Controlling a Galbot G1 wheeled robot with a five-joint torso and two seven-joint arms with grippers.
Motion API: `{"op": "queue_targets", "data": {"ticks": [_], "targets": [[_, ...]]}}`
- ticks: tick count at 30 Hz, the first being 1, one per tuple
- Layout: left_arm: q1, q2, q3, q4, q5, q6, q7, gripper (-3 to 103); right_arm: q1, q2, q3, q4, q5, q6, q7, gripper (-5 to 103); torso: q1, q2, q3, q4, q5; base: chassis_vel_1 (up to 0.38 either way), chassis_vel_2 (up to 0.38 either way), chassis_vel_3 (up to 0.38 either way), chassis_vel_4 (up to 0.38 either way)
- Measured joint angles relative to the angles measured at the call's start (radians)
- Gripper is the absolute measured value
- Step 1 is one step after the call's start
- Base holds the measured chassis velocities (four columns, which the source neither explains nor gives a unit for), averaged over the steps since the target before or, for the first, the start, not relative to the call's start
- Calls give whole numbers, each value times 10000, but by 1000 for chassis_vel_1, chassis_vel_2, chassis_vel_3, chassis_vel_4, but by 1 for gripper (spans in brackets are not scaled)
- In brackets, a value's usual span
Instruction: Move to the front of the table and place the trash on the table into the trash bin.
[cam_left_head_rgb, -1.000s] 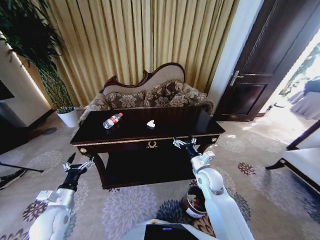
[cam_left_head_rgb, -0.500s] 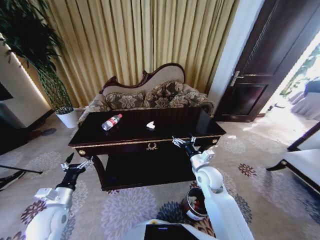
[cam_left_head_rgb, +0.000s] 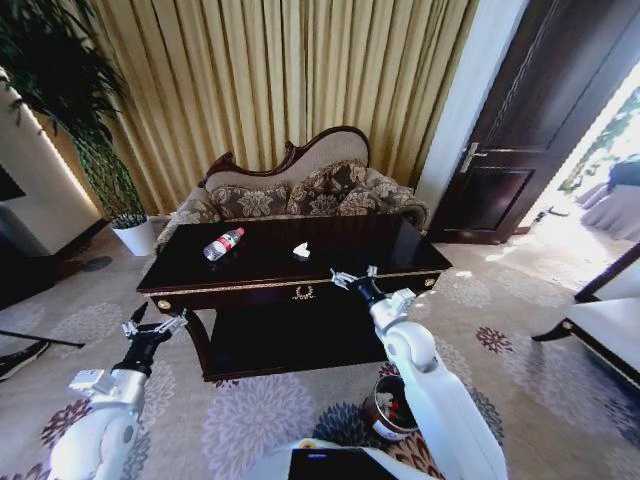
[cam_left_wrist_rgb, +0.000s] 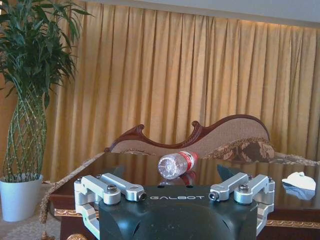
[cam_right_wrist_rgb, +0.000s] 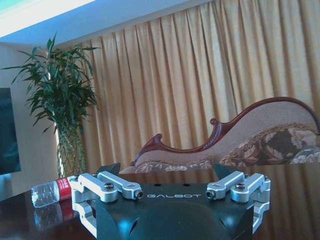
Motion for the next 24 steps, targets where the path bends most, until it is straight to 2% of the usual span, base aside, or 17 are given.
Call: {"op": "queue_targets", "data": {"ticks": [6,13,16,17,24], "targets": [[22,-34,-8,-28,0,-12,16,100,960,-253,-372,-893,610,6,-298,100,1,0,0,1,-1,0,0,0,0],[31,-82,-11,-1,5,-39,38,100,2105,-1534,-1476,-1788,1828,305,-1633,100,1,-2,0,-2,-1,0,0,0,0],[27,-92,-2,1,13,-44,41,100,2344,-1711,-1853,-1952,1905,405,-1899,100,1,-2,1,-2,-1,0,0,0,0],[27,-104,1,-33,15,-46,46,100,2708,-1793,-2289,-2219,1932,472,-2109,100,1,-2,0,0,-2,0,0,0,0],[74,-150,-20,-187,16,-48,46,100,3711,-1463,-3184,-3060,2010,502,-2157,100,1,-2,1,1,0,0,0,0,0]]}}
